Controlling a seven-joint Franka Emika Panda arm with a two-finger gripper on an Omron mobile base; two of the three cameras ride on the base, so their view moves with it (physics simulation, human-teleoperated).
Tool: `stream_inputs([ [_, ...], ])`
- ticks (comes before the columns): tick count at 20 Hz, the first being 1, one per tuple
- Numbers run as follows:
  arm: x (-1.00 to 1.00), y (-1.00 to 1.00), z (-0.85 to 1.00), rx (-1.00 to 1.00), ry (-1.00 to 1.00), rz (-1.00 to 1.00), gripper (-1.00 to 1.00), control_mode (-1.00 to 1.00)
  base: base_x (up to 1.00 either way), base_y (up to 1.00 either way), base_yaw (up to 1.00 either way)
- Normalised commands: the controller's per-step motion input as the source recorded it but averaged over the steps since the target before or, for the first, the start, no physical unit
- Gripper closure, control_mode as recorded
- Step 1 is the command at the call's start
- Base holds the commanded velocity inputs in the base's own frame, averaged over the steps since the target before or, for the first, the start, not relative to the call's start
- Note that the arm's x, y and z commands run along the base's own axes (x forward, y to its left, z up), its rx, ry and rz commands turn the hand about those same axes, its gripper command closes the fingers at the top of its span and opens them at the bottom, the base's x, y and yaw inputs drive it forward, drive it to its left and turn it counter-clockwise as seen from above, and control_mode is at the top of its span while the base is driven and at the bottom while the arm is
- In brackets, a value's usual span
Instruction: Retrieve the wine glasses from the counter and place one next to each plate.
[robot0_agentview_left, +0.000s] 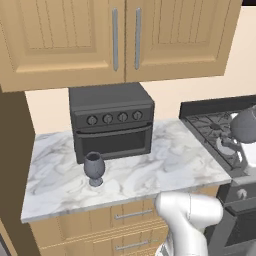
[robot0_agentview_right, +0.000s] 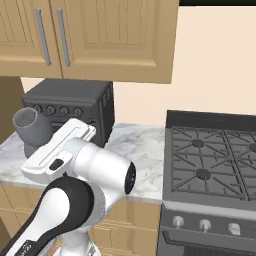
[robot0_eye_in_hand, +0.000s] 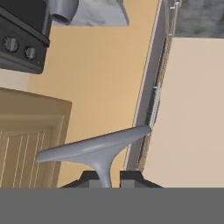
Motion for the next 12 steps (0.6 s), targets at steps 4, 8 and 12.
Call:
stream_inputs([
  [4,0.0,0.0,0.0,0.0,0.0,0.0,1.0,1.0,-0.25,-0.71,-0.67],
  [8,0.0,0.0,0.0,0.0,0.0,0.0,1.0,1.0,0.0,-0.49,-0.86],
  [12,0.0,0.0,0.0,0.0,0.0,0.0,1.0,1.0,0.0,-0.36,-0.9],
])
